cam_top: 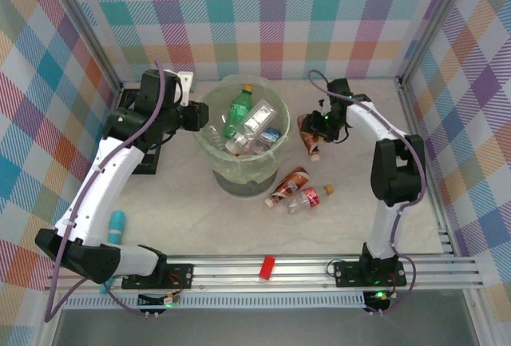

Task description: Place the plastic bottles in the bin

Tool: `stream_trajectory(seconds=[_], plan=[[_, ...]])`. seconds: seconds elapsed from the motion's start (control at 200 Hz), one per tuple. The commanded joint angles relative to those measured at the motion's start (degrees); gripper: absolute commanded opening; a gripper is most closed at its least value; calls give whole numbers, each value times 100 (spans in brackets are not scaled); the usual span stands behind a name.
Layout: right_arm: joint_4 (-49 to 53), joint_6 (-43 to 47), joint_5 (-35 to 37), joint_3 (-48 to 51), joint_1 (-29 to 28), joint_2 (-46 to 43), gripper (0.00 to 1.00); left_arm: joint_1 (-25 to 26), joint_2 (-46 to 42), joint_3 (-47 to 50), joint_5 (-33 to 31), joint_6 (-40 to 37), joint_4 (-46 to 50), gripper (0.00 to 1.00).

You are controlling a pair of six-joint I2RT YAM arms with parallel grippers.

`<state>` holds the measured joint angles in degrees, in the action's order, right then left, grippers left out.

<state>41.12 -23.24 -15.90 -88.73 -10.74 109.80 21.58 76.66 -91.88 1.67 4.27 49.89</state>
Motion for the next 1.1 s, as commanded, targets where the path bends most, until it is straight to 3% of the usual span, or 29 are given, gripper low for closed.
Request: stream_trajectory(seconds=[0.0,0.32,0.565,0.77,0.91,1.095], plan=[[407,68,-18,-236,121,-583,46,-59,-104,172,253,11,-51,41],[1057,54,-32,-732,182,-1782,46,-303,-179,340,156,140,-32,53],[1198,-321,-961,-1601,57,-2278,46,-328,-51,625,15,170,-172,53],[1264,-519,-981,-2752,-1079,-1980,46,-330,22,812,66,262,-317,46],[1296,-561,-1079,-3634,-1982,-1258,46,-330,-2,848,127,302,-357,40],[1470,-524,-832,-4592,-2740,-309,47,-335,-10,859,231,368,-388,35]])
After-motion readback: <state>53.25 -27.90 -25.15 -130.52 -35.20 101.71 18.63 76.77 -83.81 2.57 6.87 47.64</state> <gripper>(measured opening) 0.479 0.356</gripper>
